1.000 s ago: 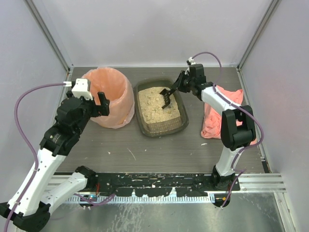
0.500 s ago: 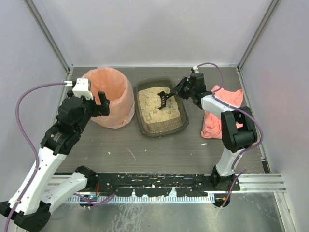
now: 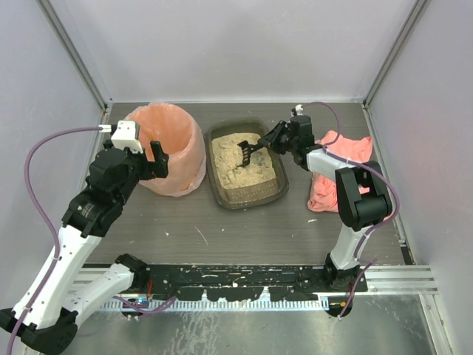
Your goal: Clean the litter box
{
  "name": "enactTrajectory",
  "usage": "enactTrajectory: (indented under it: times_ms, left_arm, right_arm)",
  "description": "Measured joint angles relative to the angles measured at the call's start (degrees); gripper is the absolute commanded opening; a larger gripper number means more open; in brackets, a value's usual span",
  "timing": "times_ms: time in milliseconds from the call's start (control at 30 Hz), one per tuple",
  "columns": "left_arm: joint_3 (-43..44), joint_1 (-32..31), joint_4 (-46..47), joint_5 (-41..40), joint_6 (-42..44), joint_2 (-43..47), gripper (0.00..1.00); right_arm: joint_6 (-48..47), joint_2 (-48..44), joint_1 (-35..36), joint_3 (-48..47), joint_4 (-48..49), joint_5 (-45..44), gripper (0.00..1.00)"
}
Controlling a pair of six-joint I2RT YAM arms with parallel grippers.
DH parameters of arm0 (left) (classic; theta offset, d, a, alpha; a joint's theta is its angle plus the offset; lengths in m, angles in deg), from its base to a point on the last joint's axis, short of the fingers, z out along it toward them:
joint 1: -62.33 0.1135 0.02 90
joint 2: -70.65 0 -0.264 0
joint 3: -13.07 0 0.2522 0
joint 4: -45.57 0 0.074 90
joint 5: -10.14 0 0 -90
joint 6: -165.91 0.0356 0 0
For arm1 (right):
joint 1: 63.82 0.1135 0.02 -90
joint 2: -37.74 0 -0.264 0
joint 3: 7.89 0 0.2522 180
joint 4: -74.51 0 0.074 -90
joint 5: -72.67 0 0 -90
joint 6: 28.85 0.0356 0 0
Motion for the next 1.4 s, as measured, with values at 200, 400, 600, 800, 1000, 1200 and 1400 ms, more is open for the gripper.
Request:
enactTrajectory:
  times_ms: [200, 400, 600, 800, 1000, 1200, 1400]
  left_arm:
    - [0.00, 0.00, -0.15, 0.00, 0.00, 0.00, 0.90]
    - [0.00, 0.00, -0.17, -0.04, 0.00, 0.28, 0.90]
    - [0.00, 0.00, -0.20, -0.04, 0.02, 0.31, 0.93]
    - [0.00, 0.00, -0.20, -0.11, 0.04, 0.31, 0.95]
    - [0.00, 0.00, -0.20, -0.26, 0.04, 0.31, 0.95]
    - [0.00, 0.00, -0.20, -0.26, 0.04, 0.31, 0.96]
    - [0.00, 0.00, -0.20, -0.28, 0.04, 0.31, 0.98]
  right_arm:
    - [2.14, 0.35, 0.00, 2.23, 3.69, 0.57, 0.01]
    - [5.38, 0.13, -0.50, 5.90, 8.85, 1.25, 0.01]
    - [7.19, 0.13, -1.75, 7.67, 11.50, 3.76, 0.01]
    - [8.72, -0.28, -3.17, 9.49, 13.53, 5.22, 0.01]
    - [10.56, -1.81, -5.07, 11.91, 15.39, 7.02, 0.01]
    - [12.24, -2.58, -6.45, 12.94, 17.05, 8.46, 0.01]
    - [13.09, -5.51, -7.67, 14.47, 17.97, 9.68, 0.01]
